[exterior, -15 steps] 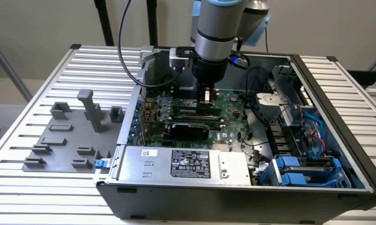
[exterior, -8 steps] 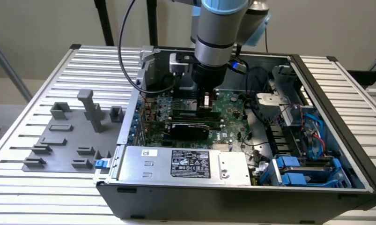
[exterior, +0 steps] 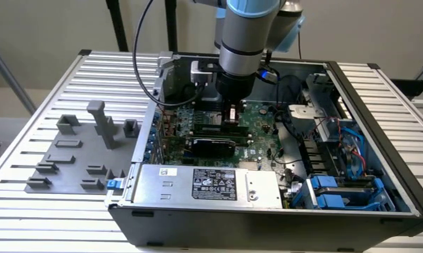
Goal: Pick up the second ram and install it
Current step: 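Insert the second ram into the second slot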
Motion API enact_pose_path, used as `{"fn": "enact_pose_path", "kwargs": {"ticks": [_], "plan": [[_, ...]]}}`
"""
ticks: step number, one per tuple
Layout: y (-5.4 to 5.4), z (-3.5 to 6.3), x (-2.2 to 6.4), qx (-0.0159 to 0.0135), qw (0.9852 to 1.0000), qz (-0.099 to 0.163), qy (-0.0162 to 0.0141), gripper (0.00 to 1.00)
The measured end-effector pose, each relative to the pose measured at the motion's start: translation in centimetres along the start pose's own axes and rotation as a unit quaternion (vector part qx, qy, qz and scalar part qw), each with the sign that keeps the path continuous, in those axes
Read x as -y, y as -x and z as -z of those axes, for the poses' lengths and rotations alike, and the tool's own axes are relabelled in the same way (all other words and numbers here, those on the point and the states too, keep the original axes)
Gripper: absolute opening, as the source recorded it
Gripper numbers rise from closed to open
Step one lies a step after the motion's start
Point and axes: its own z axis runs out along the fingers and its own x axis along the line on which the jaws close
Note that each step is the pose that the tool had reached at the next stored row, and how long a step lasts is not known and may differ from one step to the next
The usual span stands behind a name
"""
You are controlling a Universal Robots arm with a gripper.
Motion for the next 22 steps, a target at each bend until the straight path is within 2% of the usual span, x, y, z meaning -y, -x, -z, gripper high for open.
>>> {"fn": "enact_pose_path", "kwargs": {"ticks": [22], "plan": [[-0.05,-0.52,0.1,-0.0007,1.0,0.007,0.0002,0.0]]}}
